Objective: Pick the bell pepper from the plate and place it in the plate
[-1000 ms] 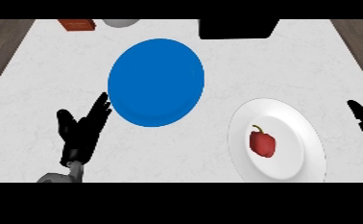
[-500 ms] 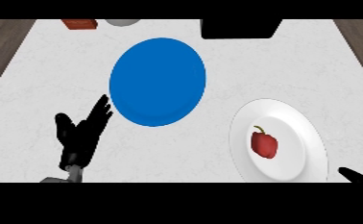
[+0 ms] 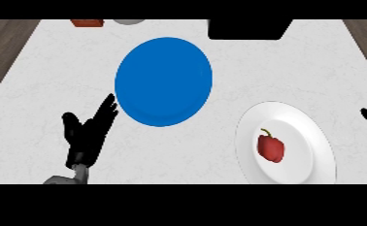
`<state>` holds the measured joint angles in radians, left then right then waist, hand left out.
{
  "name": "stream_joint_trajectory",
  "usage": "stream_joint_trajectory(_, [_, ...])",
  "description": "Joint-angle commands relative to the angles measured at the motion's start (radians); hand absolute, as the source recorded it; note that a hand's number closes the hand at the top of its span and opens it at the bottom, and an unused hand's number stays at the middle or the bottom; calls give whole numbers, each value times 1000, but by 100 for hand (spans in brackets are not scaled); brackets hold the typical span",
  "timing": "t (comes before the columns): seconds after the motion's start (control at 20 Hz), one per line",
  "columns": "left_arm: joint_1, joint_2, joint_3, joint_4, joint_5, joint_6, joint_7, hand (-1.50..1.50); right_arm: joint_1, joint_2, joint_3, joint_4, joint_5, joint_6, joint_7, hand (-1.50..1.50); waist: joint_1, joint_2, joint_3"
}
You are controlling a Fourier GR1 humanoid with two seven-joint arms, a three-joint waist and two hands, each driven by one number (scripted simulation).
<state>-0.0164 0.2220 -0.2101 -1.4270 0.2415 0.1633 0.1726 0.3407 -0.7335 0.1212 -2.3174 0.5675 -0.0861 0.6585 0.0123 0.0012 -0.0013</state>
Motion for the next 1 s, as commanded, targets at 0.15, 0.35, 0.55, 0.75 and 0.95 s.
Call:
stream_joint_trajectory(0.15, [-4, -15, 7, 39, -11, -16, 14, 0, -224, 137, 264, 111, 252, 103, 238, -150, 1, 1, 0])
stream_joint_trajectory(0.35, [-5, -28, 3, 3, -30, 4, 41, 0, -372, 239, 332, 199, 319, 205, 349, -150, 0, 1, 1])
stream_joint_trajectory(0.55, [0, -28, 16, -16, -47, 6, 63, 0, -311, 327, 378, 271, 366, 173, 323, -150, -9, -1, 1])
stream_joint_trajectory(0.75, [38, -64, 0, -24, -78, 16, 52, 0, -366, 364, 304, 269, 304, 272, 323, -150, -9, -1, 1])
stream_joint_trajectory(0.95, [25, -87, 10, 4, -103, 11, 39, 0, -281, 392, 332, 328, 395, 171, 232, -150, -13, -1, 1])
